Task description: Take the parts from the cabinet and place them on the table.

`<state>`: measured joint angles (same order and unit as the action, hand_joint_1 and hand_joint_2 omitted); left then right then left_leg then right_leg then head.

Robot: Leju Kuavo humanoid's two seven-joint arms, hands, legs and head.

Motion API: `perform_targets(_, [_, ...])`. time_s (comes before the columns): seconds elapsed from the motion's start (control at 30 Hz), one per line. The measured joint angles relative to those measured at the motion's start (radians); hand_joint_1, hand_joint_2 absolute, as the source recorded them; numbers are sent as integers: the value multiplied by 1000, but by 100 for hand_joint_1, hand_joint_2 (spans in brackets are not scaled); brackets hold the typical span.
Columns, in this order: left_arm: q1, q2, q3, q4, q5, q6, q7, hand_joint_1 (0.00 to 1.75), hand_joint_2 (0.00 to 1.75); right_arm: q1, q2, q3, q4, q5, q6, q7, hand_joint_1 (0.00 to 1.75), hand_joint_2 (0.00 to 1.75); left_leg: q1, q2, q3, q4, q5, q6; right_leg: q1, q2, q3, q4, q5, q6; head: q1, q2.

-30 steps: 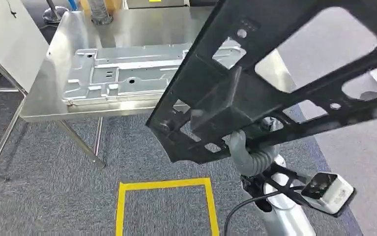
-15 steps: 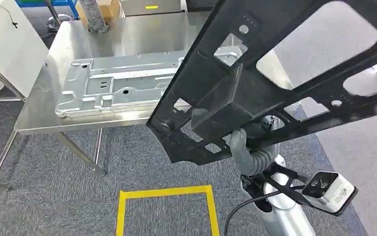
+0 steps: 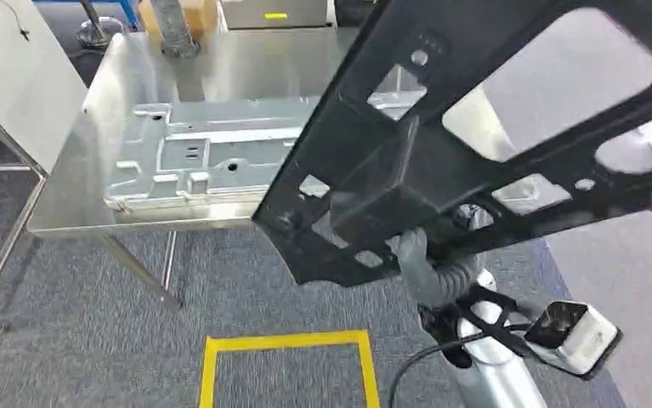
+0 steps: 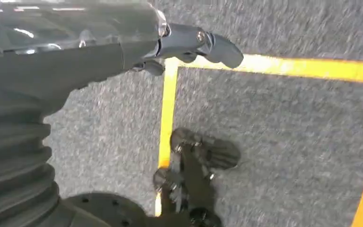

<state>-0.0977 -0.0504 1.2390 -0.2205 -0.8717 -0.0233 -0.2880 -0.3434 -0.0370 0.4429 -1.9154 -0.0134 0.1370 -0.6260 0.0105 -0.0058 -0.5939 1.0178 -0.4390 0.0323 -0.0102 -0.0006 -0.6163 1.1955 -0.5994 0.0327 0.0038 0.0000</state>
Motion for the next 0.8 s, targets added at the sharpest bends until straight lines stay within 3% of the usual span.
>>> perform_targets(0.03, [-1,0,0,0,0,0,-1,0,175,3,0,-1,0,0,0,0,175,175,-2,0,1,0,-4,3,0,0,-52,84,-28,1,1,0])
perform_targets(0.07, [0,0,0,0,-1,0,-2,0,175,6,0,-2,0,0,0,0,175,175,-4,-1,5,0,-7,4,0,0,-92,139,-35,1,0,0])
perform_targets(0.1, [1,0,0,0,-1,-1,-2,0,175,8,0,-2,0,0,0,2,175,175,-6,-2,10,0,-11,4,0,0,-107,140,-12,-2,0,0])
perform_targets(0.13, [2,0,0,0,-1,0,-2,0,175,10,0,-2,-1,0,0,2,175,175,-9,-3,19,0,-17,4,0,0,-94,91,36,-7,0,0])
perform_targets(0.2, [2,0,0,0,-3,-1,-3,0,175,11,0,-2,-7,0,0,2,175,175,-14,-6,40,0,-29,4,7,0,-24,-90,154,-26,0,0])
perform_targets(0.23, [4,-3,0,1,-6,-1,-2,0,175,11,0,-2,-10,0,1,2,175,175,-11,-6,40,-2,-34,2,15,1,-1,-155,173,-40,0,0])
perform_targets(0.27, [1,-4,0,2,-8,-1,-2,0,175,12,0,-3,-11,-1,2,2,175,175,-18,-7,41,1,-37,-4,18,0,7,-174,166,-44,-10,0])
perform_targets(0.3, [1,-2,0,2,-8,0,-2,0,175,13,0,-3,-15,0,3,6,175,175,-13,-6,37,0,-38,-8,19,0,6,-177,163,-39,-8,0])
perform_targets(0.37, [3,-1,0,2,-8,1,-4,0,175,12,0,-4,-19,-2,6,10,175,175,-12,-3,43,-9,-41,-16,20,4,7,-181,159,-42,-8,0])
perform_targets(0.4, [1,2,0,1,-8,2,-8,0,175,12,2,-5,-25,-4,7,13,175,175,-20,-3,48,-10,-47,-24,8,5,20,-196,161,-43,-10,0])
perform_targets(0.43, [1,4,0,0,-8,4,-10,0,175,10,7,-6,-29,-6,9,15,175,175,-16,-1,45,11,-55,-29,6,2,32,-208,161,-45,-7,0])
perform_targets(0.47, [-1,4,0,0,-8,4,-11,0,175,7,12,-8,-31,-11,12,15,175,175,-12,-1,22,60,-81,-33,4,-2,41,-210,157,-50,-14,0])
perform_targets(0.53, [0,6,0,0,-8,7,-11,0,175,8,17,-13,-32,-16,20,16,175,175,-5,0,-61,214,-142,-42,4,-2,52,-210,147,-52,-14,0])
perform_targets(0.57, [3,7,0,0,-9,7,-12,0,175,10,17,-18,-32,-18,24,16,175,175,-1,0,-106,286,-158,-47,4,-2,58,-210,140,-51,-13,0])
perform_targets(0.6, [5,9,0,0,-11,8,-13,0,175,12,17,-22,-32,-18,24,16,175,175,2,0,-128,308,-148,-51,3,-2,64,-209,135,-50,-14,0])
perform_targets(0.63, [6,10,0,0,-12,8,-15,0,175,13,17,-25,-32,-18,27,16,175,175,6,0,-127,283,-113,-54,1,-1,73,-208,128,-47,-13,0])
perform_targets(0.67, [5,13,0,0,-13,7,-16,0,175,14,17,-27,-32,-19,29,16,175,175,8,0,-109,229,-69,-56,-1,0,82,-207,120,-44,-13,0])
perform_targets(0.7, [5,15,0,0,-18,7,-16,0,175,14,18,-31,-35,-19,30,16,175,175,12,1,-66,122,0,-58,-5,1,97,-204,107,-38,-14,0])
perform_targets(0.73, [5,17,-1,0,-18,6,-17,0,175,14,20,-33,-39,-20,32,16,175,175,15,5,-34,39,42,-61,-6,1,107,-201,96,-31,-14,0])
perform_targets(0.77, [5,17,-1,1,-19,6,-17,0,175,13,23,-37,-40,-21,34,16,175,175,6,4,-22,29,17,-62,0,2,108,-199,88,-22,-16,0])
perform_targets(0.8, [2,18,-2,1,-21,6,-17,0,175,13,26,-40,-43,-21,37,15,175,175,10,4,-12,10,7,-47,0,4,105,-195,86,-17,-19,0])
